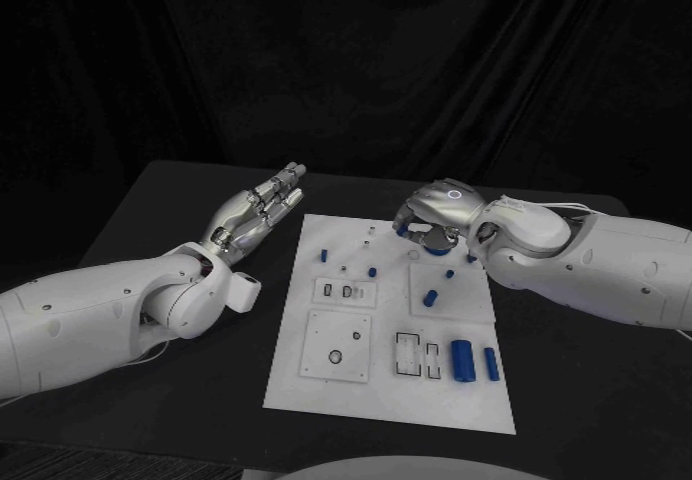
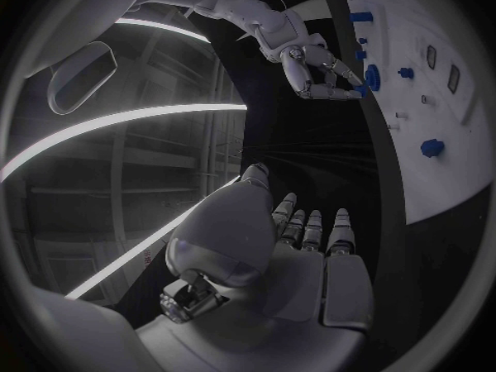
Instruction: Assemble the parts on the task board
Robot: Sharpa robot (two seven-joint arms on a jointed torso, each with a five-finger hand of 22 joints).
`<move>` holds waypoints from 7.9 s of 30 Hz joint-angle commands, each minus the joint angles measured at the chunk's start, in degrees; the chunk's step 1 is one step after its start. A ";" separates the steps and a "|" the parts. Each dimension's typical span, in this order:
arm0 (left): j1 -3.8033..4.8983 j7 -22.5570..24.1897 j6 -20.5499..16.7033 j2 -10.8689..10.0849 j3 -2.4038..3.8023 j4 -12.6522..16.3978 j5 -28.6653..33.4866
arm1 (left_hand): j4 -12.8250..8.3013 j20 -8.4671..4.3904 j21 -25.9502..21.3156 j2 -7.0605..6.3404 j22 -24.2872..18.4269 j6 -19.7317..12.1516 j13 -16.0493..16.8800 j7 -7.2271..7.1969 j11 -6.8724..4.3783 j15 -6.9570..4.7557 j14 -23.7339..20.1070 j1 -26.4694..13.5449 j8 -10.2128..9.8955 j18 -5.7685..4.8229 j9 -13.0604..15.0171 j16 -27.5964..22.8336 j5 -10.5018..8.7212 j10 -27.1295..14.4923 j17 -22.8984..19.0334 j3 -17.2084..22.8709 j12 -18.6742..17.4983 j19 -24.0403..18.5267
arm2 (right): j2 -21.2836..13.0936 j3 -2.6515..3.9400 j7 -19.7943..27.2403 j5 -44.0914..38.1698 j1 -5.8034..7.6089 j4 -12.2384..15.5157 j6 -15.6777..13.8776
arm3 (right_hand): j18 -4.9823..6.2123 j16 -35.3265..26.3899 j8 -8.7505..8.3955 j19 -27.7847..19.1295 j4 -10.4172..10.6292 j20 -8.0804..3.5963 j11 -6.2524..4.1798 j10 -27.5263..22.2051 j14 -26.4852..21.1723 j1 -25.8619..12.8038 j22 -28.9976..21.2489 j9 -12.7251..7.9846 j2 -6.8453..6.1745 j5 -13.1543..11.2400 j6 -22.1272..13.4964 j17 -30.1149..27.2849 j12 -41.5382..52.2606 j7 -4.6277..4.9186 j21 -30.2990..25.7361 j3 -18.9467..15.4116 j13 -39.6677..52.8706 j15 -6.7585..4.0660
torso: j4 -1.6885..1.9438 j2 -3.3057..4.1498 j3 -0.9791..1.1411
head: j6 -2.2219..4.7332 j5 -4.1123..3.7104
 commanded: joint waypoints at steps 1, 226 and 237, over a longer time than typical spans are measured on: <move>0.12 5.33 1.03 0.35 0.05 -0.07 -0.15 | 0.03 0.40 -0.19 -0.03 -0.09 -0.01 -0.06 0.42 0.53 0.39 -0.02 0.77 0.27 1.01 0.06 -0.21 0.28 -0.09 -0.10 0.35 -0.38 0.13 | 1.31 0.09 0.23 -0.55 0.17 -1.29 -1.34 | -0.37 0.24 -0.01 0.36 0.39 -0.11 -1.64 1.50 1.50 0.38 0.14 0.40 -0.03 -0.67 0.27 0.03 -0.37 -0.08 0.24 0.16 -0.12 -0.35 | 0.02 0.00 -0.01 | 0.08 -0.01; 0.08 4.45 2.49 -2.72 0.05 1.23 -0.16 | 0.01 1.97 -0.19 -0.57 -0.09 4.19 -0.06 2.20 2.50 1.70 -0.02 2.07 1.46 1.08 0.55 -0.21 1.28 -0.09 -0.10 1.15 -0.38 0.13 | -6.77 0.83 -6.62 12.72 0.87 0.68 5.05 | -4.67 17.17 -1.35 9.59 7.10 0.18 -3.80 20.03 5.98 -10.31 20.64 1.03 1.49 -0.13 -14.87 27.54 86.19 -0.40 13.88 -16.84 86.31 -0.06 | -3.14 2.47 0.56 | -3.40 -0.63; 0.08 4.29 2.74 -2.48 0.05 0.99 -0.16 | 0.00 2.00 -0.19 -0.58 -0.09 4.12 -0.06 2.23 2.54 1.74 -0.02 2.11 1.46 1.08 0.54 -0.21 1.30 -0.09 -0.10 1.17 -0.38 0.13 | -5.67 0.84 -7.75 12.72 0.76 0.09 6.61 | -5.49 17.17 -0.55 11.52 6.38 0.03 -3.91 20.03 5.98 -10.45 22.23 3.26 1.02 2.53 -13.16 27.54 86.19 -0.52 16.90 -16.82 86.31 -0.20 | -3.11 2.47 0.59 | -3.48 -0.86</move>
